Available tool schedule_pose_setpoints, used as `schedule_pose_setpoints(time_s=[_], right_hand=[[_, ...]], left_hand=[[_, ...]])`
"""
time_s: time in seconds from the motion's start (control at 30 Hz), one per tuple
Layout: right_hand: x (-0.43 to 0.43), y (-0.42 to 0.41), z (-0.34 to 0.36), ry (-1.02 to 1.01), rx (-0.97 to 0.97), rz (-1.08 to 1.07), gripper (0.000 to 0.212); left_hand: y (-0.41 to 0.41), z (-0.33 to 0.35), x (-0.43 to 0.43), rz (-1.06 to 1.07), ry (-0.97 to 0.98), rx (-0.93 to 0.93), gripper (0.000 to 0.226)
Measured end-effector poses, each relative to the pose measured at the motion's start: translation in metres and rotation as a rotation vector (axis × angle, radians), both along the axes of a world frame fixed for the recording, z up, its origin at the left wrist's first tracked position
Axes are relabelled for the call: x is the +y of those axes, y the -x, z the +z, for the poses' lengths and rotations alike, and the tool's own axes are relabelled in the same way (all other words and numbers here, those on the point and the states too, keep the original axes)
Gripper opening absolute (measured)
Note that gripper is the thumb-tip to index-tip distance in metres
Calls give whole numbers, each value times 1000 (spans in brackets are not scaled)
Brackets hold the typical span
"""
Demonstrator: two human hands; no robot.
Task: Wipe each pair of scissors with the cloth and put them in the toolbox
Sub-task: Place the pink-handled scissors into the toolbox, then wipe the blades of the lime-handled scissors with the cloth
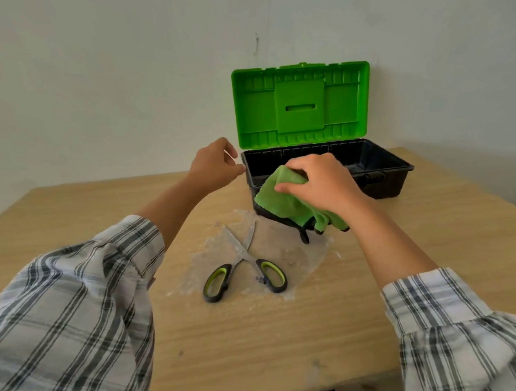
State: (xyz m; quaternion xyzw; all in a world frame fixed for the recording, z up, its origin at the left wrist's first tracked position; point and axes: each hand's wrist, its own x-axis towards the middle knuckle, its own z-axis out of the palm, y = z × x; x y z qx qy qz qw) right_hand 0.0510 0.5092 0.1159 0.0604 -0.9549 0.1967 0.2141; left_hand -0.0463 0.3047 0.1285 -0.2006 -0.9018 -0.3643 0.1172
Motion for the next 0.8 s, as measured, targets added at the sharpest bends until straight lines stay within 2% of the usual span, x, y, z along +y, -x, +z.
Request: schedule_pose_setpoints(time_s=[0.1,0.23,0.3,0.37,0.47,0.67,0.73,0.8], right_hand=[[-17,3,9,3,12,-32,36],[-39,10,16,5,34,-95,47],[-47,11,19,8,45,-124,44],[-54,12,19,23,63,-142,40],[-63,13,18,34,66,-151,39],[-68,17,16,26,50,-157,40],[-68,19,16,28,41,-159,37],[-67,21,17,35,33,-162,33]], left_hand=[[-16,-11,-28,-33,54,-132,27],[-43,-30,-51,-206,436,-474,42],[-56,-45,-54,-216,624,-490,54],[-65,-59,-54,-208,726,-430,59],[-69,-68,-55,-220,671,-352,47],[-65,-70,-64,-190,557,-337,34],[-60,-70,-72,-165,415,-368,27],[-56,-69,-80,-176,166,-526,20]])
